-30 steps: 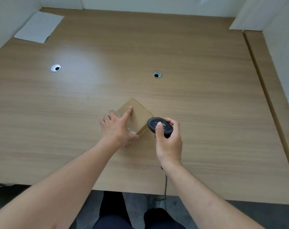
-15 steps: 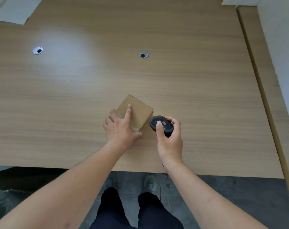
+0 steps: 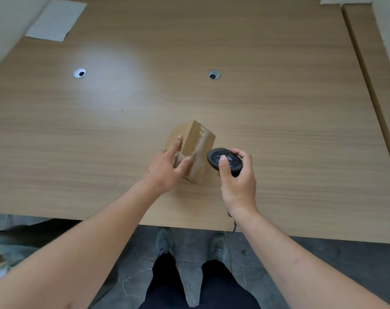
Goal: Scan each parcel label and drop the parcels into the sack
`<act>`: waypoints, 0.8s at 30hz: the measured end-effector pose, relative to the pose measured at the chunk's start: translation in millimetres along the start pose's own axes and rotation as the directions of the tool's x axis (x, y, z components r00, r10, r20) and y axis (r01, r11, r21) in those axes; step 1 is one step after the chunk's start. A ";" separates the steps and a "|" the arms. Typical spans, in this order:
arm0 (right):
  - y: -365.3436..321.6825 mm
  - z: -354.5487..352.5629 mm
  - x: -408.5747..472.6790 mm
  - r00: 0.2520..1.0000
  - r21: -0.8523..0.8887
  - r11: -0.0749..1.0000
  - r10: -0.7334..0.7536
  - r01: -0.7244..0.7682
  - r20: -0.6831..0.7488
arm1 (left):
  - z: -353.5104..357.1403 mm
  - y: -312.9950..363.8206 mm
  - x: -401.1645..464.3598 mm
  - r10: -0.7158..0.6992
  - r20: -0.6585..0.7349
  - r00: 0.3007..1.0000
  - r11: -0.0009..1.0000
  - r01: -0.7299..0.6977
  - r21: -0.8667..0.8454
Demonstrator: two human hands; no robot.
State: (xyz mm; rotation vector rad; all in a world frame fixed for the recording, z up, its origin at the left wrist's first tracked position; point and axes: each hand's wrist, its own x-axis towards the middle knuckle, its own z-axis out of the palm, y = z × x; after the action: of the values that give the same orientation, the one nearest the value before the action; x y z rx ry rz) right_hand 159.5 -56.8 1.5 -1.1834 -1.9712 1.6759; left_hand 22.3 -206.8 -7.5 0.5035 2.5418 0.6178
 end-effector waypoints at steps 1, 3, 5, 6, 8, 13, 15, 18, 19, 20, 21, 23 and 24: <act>-1.7 3.0 -1.3 1.000 0.005 1.000 0.002 -0.002 0.000 | -5.9 -4.6 -1.6 0.015 -0.030 0.999 1.000 -0.016 -0.012; -4.0 7.1 -3.6 1.000 0.012 1.000 0.001 -0.001 0.003 | -14.1 -17.8 -1.2 0.006 -0.098 0.995 0.999 -0.010 -0.038; -6.7 9.1 -5.7 1.000 0.014 1.000 -0.006 0.006 0.008 | -18.7 -28.8 -0.1 -0.040 -0.156 0.987 0.997 0.030 -0.065; -7.5 9.3 -6.3 1.000 0.014 1.000 -0.012 0.012 0.011 | -20.5 -31.9 -0.1 -0.073 -0.176 0.982 0.995 0.060 -0.076; -10.0 9.2 -7.1 1.000 0.011 1.000 -0.020 0.020 0.013 | -25.2 -32.5 -2.6 -0.126 -0.169 0.977 0.992 0.123 -0.031; -12.0 9.0 -7.8 1.000 -0.001 1.000 -0.025 0.025 0.011 | -32.5 -24.2 -8.7 -0.131 -0.140 0.982 0.971 0.155 0.182; -11.5 9.2 -8.6 1.000 0.000 1.000 -0.024 0.024 0.020 | -34.5 -25.9 -6.2 -0.136 -0.123 0.983 0.969 0.157 0.189; -11.4 11.1 -11.9 0.999 0.000 1.000 -0.014 0.014 0.033 | -43.0 -32.7 -2.1 -0.141 -0.088 0.986 0.976 0.153 0.155; -11.2 12.6 -12.8 1.000 0.000 1.000 -0.006 0.006 0.031 | -46.5 -37.0 -0.6 -0.135 -0.079 0.988 0.979 0.145 0.146; -11.2 14.6 -13.7 1.000 0.004 1.000 0.004 -0.004 0.026 | -50.6 -41.3 0.9 -0.126 -0.066 0.990 0.981 0.134 0.137; -12.0 16.8 -14.8 1.000 0.011 1.000 0.014 -0.015 0.026 | -54.6 -45.7 2.5 -0.118 -0.048 0.992 0.985 0.123 0.121; -13.9 21.9 -16.6 0.999 0.028 0.999 0.036 -0.037 0.035 | -62.8 -52.0 4.6 -0.106 -0.007 0.994 0.992 0.107 0.069; -16.6 24.4 -17.3 0.998 0.038 0.998 0.051 -0.053 0.036 | -66.3 -53.5 4.9 -0.101 0.011 0.995 0.994 0.100 0.038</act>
State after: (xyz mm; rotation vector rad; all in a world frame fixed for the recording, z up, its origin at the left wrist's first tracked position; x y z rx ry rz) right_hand 147.1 -85.8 14.8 -1.2093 -1.9346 1.7637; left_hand -28.8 -271.0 15.9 0.3882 2.5525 0.5294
